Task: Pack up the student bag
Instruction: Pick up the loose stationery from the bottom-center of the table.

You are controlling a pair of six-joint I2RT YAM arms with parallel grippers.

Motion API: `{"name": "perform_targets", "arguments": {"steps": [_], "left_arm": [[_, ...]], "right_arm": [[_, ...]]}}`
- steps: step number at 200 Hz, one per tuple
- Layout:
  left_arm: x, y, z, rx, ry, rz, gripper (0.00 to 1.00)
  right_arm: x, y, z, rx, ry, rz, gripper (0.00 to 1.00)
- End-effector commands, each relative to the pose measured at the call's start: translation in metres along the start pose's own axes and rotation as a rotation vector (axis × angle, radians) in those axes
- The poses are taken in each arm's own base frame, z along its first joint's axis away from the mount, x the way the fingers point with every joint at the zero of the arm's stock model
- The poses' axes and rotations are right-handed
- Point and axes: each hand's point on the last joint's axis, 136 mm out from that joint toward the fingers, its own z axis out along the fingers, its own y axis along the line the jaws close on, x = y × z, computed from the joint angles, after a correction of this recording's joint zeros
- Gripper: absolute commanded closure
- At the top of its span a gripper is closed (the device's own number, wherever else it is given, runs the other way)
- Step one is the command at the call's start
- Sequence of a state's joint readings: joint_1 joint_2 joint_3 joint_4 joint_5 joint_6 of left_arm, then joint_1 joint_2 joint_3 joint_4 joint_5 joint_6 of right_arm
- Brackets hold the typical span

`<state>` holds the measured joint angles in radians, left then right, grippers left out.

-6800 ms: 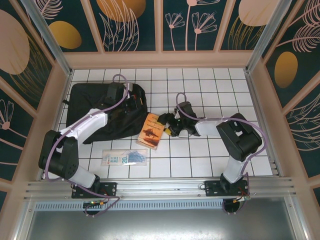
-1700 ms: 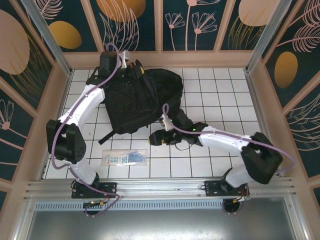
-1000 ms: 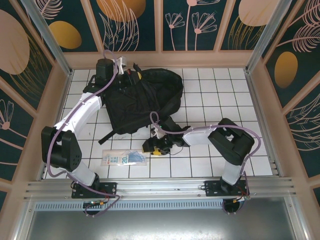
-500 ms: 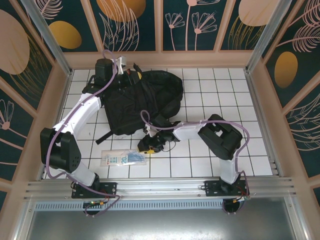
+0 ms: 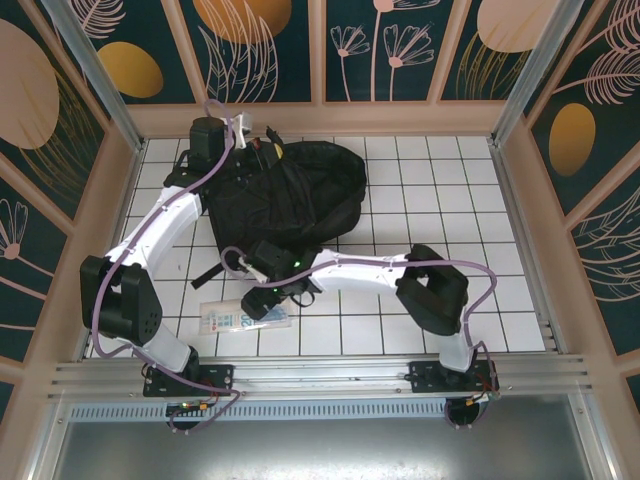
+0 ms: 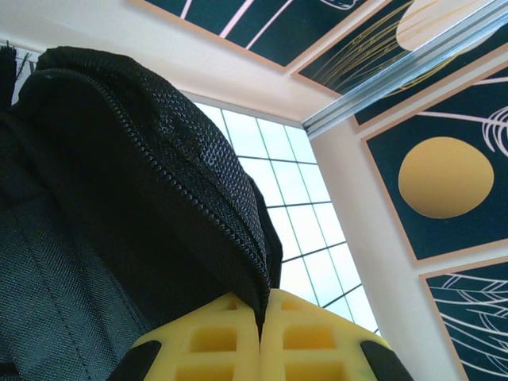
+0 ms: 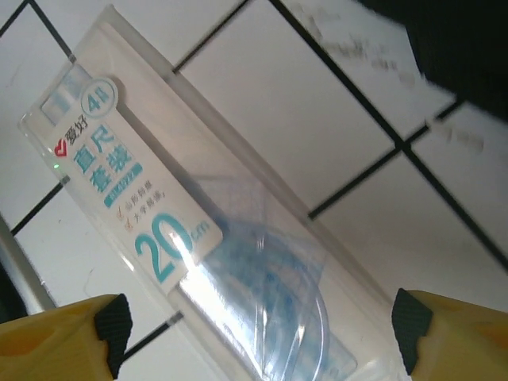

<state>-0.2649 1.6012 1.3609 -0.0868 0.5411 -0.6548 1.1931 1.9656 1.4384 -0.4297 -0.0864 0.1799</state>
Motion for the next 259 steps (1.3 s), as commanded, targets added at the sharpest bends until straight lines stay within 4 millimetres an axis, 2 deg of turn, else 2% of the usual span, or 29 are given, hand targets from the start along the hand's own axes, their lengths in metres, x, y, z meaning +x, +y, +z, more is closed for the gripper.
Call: {"name": "perform_targets", "arguments": {"steps": [1,24,63,106,133,192,216,230,259], "left_arm": [[-0.025,-0.031,-0.024,0.060,-0.076,0.064,1.00],[-0.025,-0.033,-0.025,0.066,-0.073,0.061,1.00],[-0.025,-0.033,-0.025,0.069,-0.071,0.061,1.00],[-0.025,-0.033,-0.026,0.071,-0.071,0.062,1.00],[-0.026,-0.035,-0.027,0.076,-0.072,0.062,1.00],[-0.025,-0.036,-0.026,0.084,-0.070,0.061,1.00],[-0.025,-0.036,-0.026,0.086,-0.068,0.056,1.00],[-0.026,-0.036,-0.026,0.087,-0.070,0.058,1.00],[-0.027,-0.039,-0.026,0.092,-0.070,0.058,1.00]], "right_arm": [[0.009,-0.007,0.016,0.115,0.064,-0.202,0.08],[0.005,0.008,0.021,0.046,0.054,-0.254,0.01],[0.012,0.028,0.029,0.044,0.057,-0.368,0.02],[0.034,0.028,0.048,0.131,0.109,-0.458,0.06],[0.042,0.018,0.060,0.214,0.130,-0.489,0.11],[0.052,-0.003,0.073,0.243,0.166,-0.421,0.40],[0.058,-0.009,0.076,0.207,0.189,-0.367,0.62],[0.055,-0.009,0.072,0.183,0.178,-0.343,0.74],[0.039,-0.001,0.053,0.162,0.117,-0.332,0.88]]}}
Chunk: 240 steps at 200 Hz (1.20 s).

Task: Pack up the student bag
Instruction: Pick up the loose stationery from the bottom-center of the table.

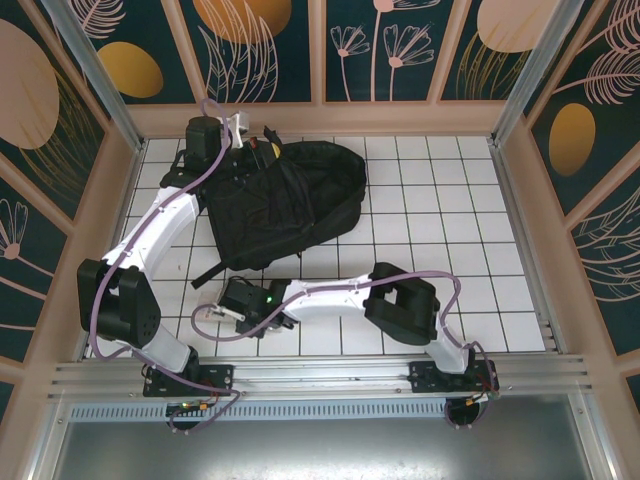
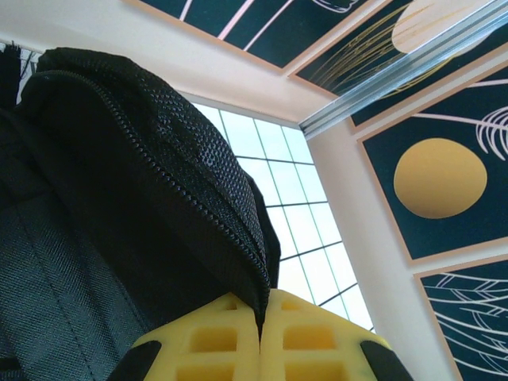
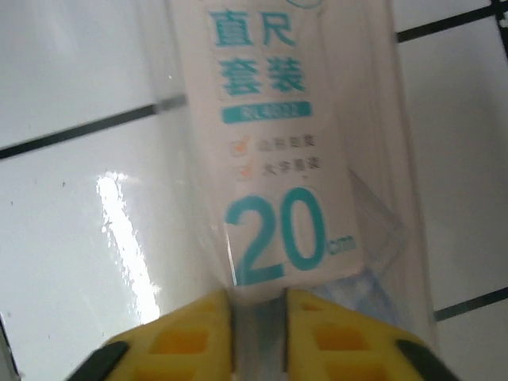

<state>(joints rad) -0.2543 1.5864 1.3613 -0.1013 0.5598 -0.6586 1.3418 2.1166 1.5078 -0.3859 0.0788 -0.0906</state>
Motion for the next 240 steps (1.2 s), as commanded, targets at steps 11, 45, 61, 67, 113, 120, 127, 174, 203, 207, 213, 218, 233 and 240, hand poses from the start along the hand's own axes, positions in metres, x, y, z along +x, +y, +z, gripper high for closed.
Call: {"name": "perform_targets", "arguments": {"steps": [11,45,61,67,113,120,127,174,203,207,213,218,233,240], "left_arm": [[-0.027,-0.038,-0.020,0.085,-0.077,0.066,1.00],[-0.029,-0.042,-0.020,0.096,-0.077,0.063,1.00],[-0.030,-0.042,-0.021,0.095,-0.079,0.062,1.00],[-0.030,-0.042,-0.021,0.095,-0.079,0.063,1.00],[-0.033,-0.045,-0.023,0.096,-0.086,0.061,1.00],[-0.034,-0.045,-0.022,0.096,-0.086,0.060,1.00],[-0.034,-0.046,-0.022,0.097,-0.086,0.059,1.00],[-0.037,-0.047,-0.022,0.102,-0.091,0.054,1.00],[-0.037,-0.047,-0.022,0.098,-0.091,0.055,1.00],[-0.037,-0.047,-0.023,0.097,-0.092,0.056,1.00],[-0.037,-0.047,-0.023,0.093,-0.089,0.058,1.00],[-0.037,-0.047,-0.023,0.090,-0.089,0.060,1.00],[-0.038,-0.045,-0.024,0.076,-0.090,0.068,1.00],[-0.038,-0.045,-0.024,0.071,-0.091,0.070,1.00]], "right_arm": [[0.031,-0.030,0.000,0.045,0.089,0.072,0.94],[0.038,-0.032,-0.014,0.056,0.087,0.099,1.00],[0.046,-0.034,-0.020,0.067,0.093,0.118,1.00],[0.049,-0.034,-0.023,0.070,0.092,0.127,1.00],[0.064,-0.038,-0.062,0.097,0.045,0.217,1.00],[0.064,-0.038,-0.071,0.098,0.029,0.233,1.00],[0.064,-0.039,-0.080,0.098,0.013,0.253,1.00],[0.072,-0.048,-0.121,0.097,-0.083,0.371,1.00],[0.072,-0.059,-0.140,0.077,-0.150,0.446,1.00],[0.071,-0.061,-0.143,0.076,-0.162,0.454,1.00],[0.070,-0.064,-0.150,0.076,-0.182,0.470,1.00],[0.070,-0.067,-0.156,0.075,-0.197,0.482,1.00],[0.071,-0.077,-0.178,0.078,-0.254,0.527,1.00],[0.071,-0.082,-0.190,0.078,-0.284,0.551,1.00]]}}
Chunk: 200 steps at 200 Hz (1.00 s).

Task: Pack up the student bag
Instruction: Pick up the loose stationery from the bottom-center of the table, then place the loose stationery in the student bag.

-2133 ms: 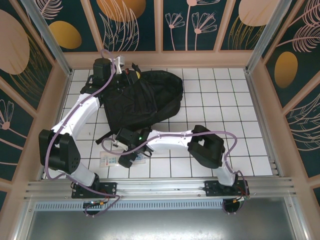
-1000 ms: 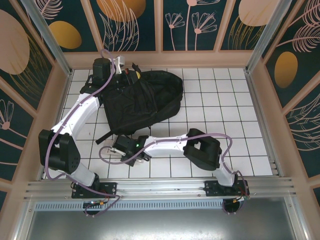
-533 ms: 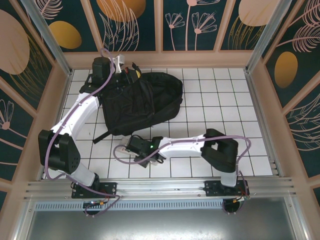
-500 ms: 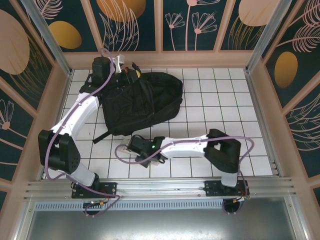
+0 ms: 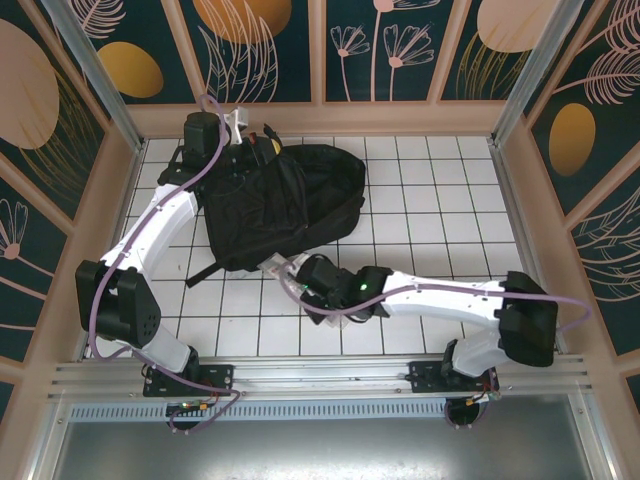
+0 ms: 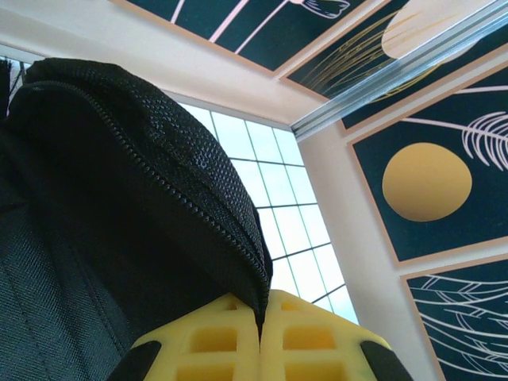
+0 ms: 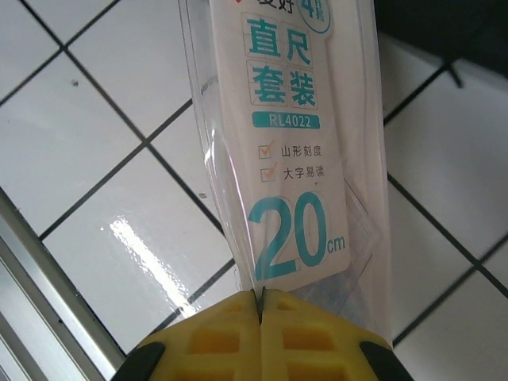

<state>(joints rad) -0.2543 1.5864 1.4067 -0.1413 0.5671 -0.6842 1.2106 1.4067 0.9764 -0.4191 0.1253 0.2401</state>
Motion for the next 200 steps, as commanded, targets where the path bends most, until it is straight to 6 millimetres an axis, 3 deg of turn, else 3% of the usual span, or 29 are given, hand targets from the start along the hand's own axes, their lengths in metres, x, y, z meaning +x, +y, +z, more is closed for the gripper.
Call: {"name": "perform_targets", "arguments": {"steps": [1,54,75,106,126,129,140,200], "left_arm": [[-0.031,-0.035,-0.019,0.063,-0.091,0.094,1.00],[-0.029,-0.042,-0.018,0.080,-0.051,0.109,1.00],[-0.027,-0.049,-0.020,0.108,-0.030,0.104,1.00],[-0.025,-0.063,-0.025,0.160,-0.009,0.081,1.00],[-0.021,-0.069,-0.029,0.189,0.002,0.077,1.00],[-0.020,-0.070,-0.029,0.192,0.005,0.078,1.00],[-0.019,-0.070,-0.031,0.195,0.007,0.077,1.00],[-0.013,-0.080,-0.040,0.238,0.020,0.067,1.00]], "right_arm": [[-0.021,-0.011,-0.039,-0.036,-0.125,0.108,1.00],[-0.055,-0.069,-0.144,-0.107,-0.469,0.344,1.00],[-0.071,-0.093,-0.166,-0.122,-0.546,0.430,1.00],[-0.101,-0.126,-0.173,-0.174,-0.575,0.578,1.00],[-0.131,-0.127,-0.174,-0.296,-0.603,0.623,1.00],[-0.135,-0.136,-0.175,-0.292,-0.618,0.643,1.00],[-0.152,-0.141,-0.176,-0.347,-0.639,0.661,1.00],[-0.210,-0.193,-0.125,-0.353,-0.678,0.924,1.00]]}}
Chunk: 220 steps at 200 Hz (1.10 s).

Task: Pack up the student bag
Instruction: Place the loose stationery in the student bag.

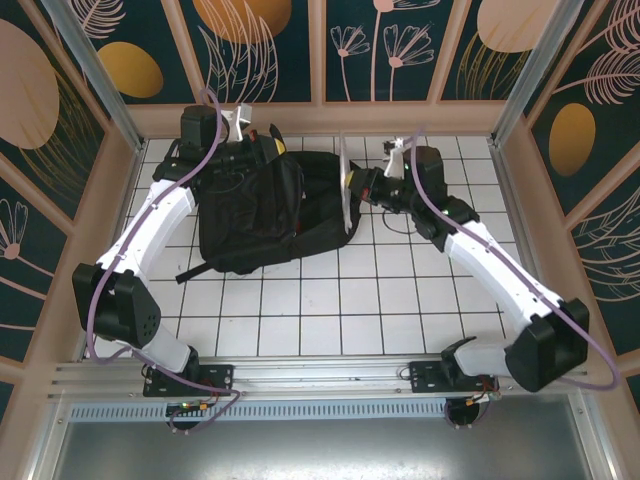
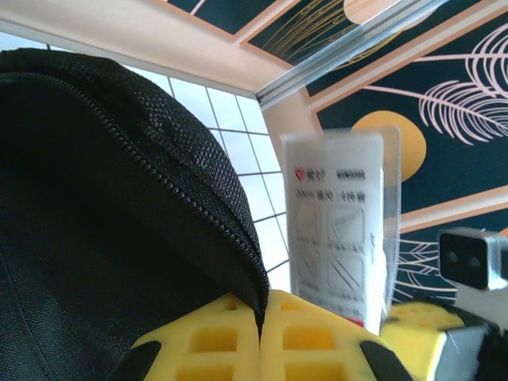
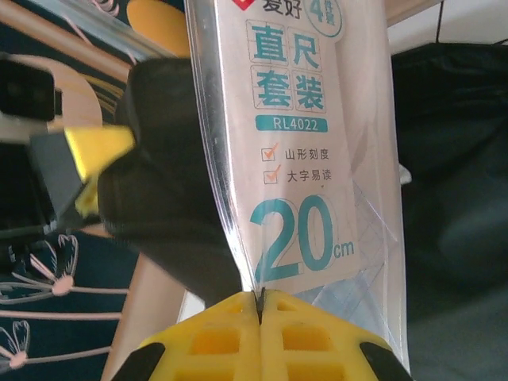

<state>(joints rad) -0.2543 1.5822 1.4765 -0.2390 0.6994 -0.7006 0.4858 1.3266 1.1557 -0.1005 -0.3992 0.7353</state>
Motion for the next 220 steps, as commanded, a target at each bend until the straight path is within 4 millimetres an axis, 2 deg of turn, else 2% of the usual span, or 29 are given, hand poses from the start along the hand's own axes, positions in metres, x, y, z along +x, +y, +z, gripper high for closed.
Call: {"name": "perform_targets", "arguments": {"steps": [1,24,32,55,79,109,142,170,191,195,207,220], "left_arm": [[-0.017,-0.055,-0.027,0.145,-0.071,0.107,1.00],[-0.019,-0.059,-0.028,0.163,-0.073,0.102,1.00],[-0.020,-0.063,-0.030,0.171,-0.077,0.104,1.00],[-0.023,-0.068,-0.032,0.189,-0.089,0.099,1.00],[-0.026,-0.068,-0.028,0.201,-0.086,0.084,1.00],[-0.035,-0.069,-0.025,0.198,-0.099,0.085,1.00],[-0.037,-0.064,-0.017,0.189,-0.089,0.073,1.00],[-0.037,-0.059,-0.014,0.179,-0.085,0.067,1.00],[-0.034,-0.060,-0.015,0.183,-0.079,0.071,1.00],[-0.033,-0.060,-0.015,0.183,-0.079,0.071,1.00],[-0.032,-0.060,-0.016,0.180,-0.082,0.073,1.00],[-0.030,-0.059,-0.017,0.176,-0.082,0.073,1.00]], "right_arm": [[-0.033,0.021,0.020,-0.100,-0.089,0.109,1.00],[-0.036,0.008,0.057,-0.018,-0.094,0.156,1.00],[-0.037,-0.004,0.066,0.056,-0.120,0.156,1.00],[-0.018,-0.020,0.090,0.197,-0.130,0.133,1.00],[0.015,-0.032,0.108,0.239,-0.053,0.123,1.00],[0.068,-0.043,0.127,0.259,0.093,0.079,1.00],[0.112,-0.031,0.150,0.131,0.273,0.075,1.00],[0.126,-0.032,0.167,0.142,0.340,0.062,1.00],[0.128,-0.035,0.179,0.142,0.362,0.069,1.00],[0.127,-0.035,0.181,0.142,0.362,0.072,0.95],[0.121,-0.034,0.183,0.138,0.354,0.076,0.70],[0.107,-0.025,0.177,0.117,0.316,0.058,0.56]]}}
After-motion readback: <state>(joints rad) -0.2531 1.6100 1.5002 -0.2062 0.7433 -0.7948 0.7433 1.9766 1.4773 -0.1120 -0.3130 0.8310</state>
